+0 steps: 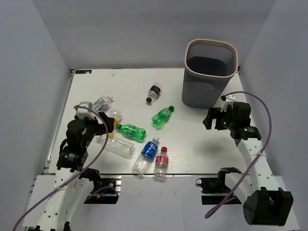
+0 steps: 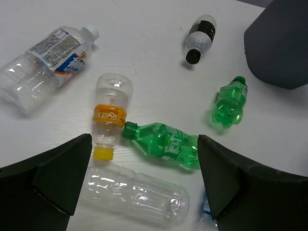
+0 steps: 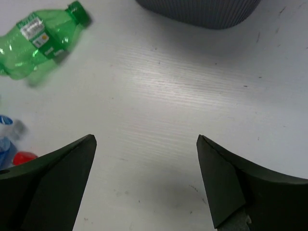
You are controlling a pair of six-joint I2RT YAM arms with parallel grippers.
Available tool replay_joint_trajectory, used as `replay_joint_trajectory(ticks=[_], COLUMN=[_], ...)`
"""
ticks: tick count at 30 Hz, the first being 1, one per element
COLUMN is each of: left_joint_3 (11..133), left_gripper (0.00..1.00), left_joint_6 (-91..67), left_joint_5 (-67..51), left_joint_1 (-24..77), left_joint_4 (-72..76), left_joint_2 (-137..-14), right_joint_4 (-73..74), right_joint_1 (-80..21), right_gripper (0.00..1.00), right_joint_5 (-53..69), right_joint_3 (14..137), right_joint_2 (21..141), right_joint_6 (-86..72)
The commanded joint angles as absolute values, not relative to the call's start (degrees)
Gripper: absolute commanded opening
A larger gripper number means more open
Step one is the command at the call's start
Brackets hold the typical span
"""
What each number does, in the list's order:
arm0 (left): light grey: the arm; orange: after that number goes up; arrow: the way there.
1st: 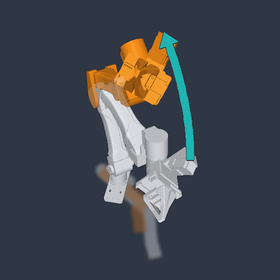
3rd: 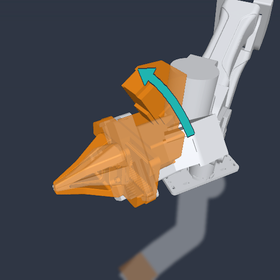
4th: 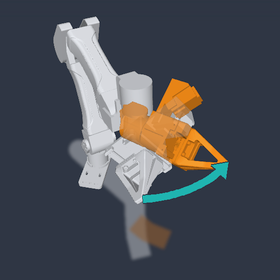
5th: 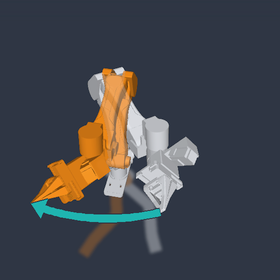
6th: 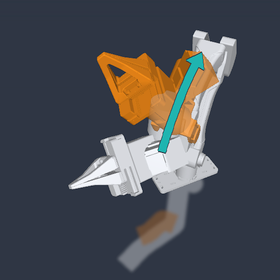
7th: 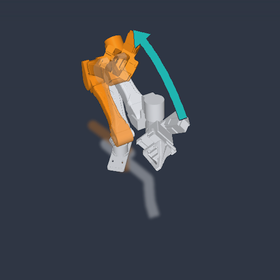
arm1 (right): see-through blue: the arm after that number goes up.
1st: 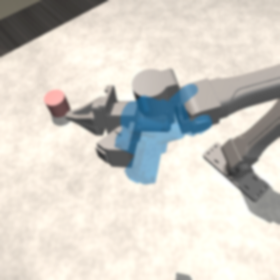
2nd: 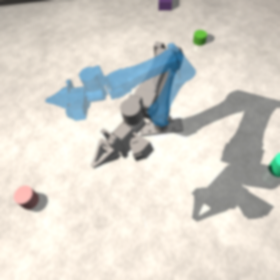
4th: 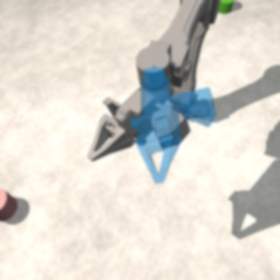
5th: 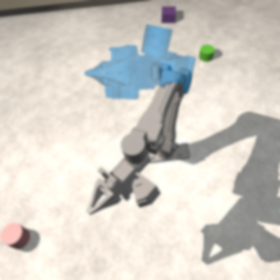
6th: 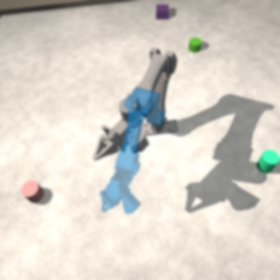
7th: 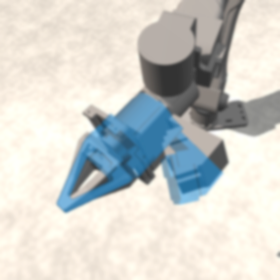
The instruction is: Put the plastic bottles in the bin
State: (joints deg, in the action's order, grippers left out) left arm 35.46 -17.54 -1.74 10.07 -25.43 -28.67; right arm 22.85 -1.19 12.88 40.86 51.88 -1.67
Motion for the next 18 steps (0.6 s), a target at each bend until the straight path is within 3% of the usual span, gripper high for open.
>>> replay_joint_trajectory(ticks=[1, 6, 10, 15, 18], left_joint_3=[35.7, 36.2, 36.2, 35.6, 37.0], left_gripper=[1.0, 1.0, 1.0, 0.92, 0.78], left_joint_6=[-18.9, -18.4, -18.4, -18.4, -17.7], left_joint_5=[-5.4, -10.6, -13.4, -15.5, -16.6], left_joint_1=[10.0, 10.0, 10.7, 10.7, 10.7], left_joint_4=[-24.7, -26.8, -27.9, -27.9, -28.7], left_joint_2=[-29.9, -34.5, -36.2, -36.2, -37.9], right_joint_4=[27.7, 38.6, 42.6, 53.2, 54.2], right_joint_1=[-1.0, -1.3, -1.7, -2.7, -5.7], right_gripper=[0.9, 0.9, 0.9, 0.89, 0.68], right_joint_5=[18.7, 35.5, 40.7, 56.2, 61.2], right_joint_3=[42.5, 44.3, 46.2, 47.7, 48.5], right_joint_2=[52.3, 53.7, 53.5, 52.6, 52.7], right_joint_6=[4.9, 23.3, 31.6, 57.2, 73.5])
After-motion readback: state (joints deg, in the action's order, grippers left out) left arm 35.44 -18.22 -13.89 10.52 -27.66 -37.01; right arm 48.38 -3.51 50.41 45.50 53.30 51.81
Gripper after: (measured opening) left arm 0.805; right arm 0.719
